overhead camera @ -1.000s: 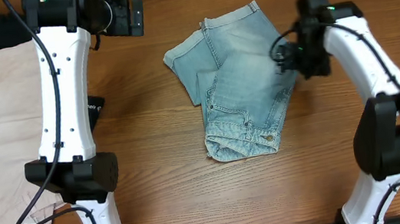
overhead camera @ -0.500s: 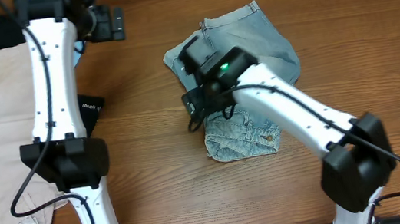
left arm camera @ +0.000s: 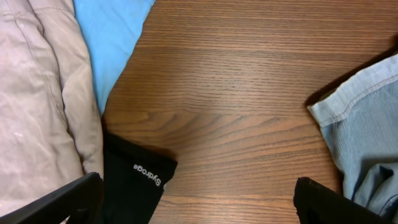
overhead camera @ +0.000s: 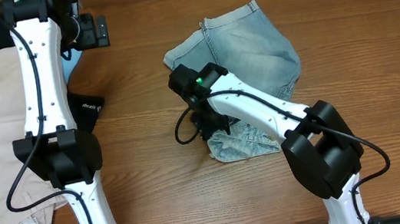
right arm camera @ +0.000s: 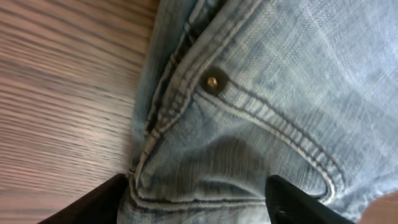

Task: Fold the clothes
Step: 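Grasp the shorts waistband with the right gripper and drag it rightward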

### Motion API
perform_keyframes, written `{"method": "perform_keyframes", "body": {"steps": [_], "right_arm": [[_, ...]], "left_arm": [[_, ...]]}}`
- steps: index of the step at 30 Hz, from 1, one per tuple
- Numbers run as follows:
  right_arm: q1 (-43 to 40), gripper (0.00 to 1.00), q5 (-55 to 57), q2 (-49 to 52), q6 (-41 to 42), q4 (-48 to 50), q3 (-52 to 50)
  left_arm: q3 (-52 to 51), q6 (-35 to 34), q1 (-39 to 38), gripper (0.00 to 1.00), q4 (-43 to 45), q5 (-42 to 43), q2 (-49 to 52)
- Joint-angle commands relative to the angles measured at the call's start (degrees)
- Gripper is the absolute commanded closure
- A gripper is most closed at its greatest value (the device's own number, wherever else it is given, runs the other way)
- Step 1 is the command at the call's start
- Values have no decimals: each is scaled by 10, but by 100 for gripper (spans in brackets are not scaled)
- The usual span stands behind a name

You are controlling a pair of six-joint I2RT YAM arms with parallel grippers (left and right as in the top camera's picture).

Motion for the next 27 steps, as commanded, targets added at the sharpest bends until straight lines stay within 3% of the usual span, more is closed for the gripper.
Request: {"method": "perform_keyframes", "body": {"steps": [1, 4, 10, 14, 20, 27], "right_arm": [[-3, 43, 38, -9, 28, -20, 0], [-3, 54, 76, -14, 64, -35, 1], [-9, 63, 89, -47, 75, -54, 31], [-21, 96, 88, -79, 74, -60, 40], [-81, 96, 87, -136, 94, -64, 40], [-259, 96, 46, -213, 85, -67, 40]], "left_arm": [[0, -12, -2, 0, 1, -2, 4], [0, -12, -2, 0, 1, -2, 4], [0, -12, -2, 0, 2, -2, 4], [0, -12, -2, 0, 0, -1, 4], [0, 37, -8, 0, -11, 54, 4], [0, 101, -38, 0, -31, 132, 3]]}}
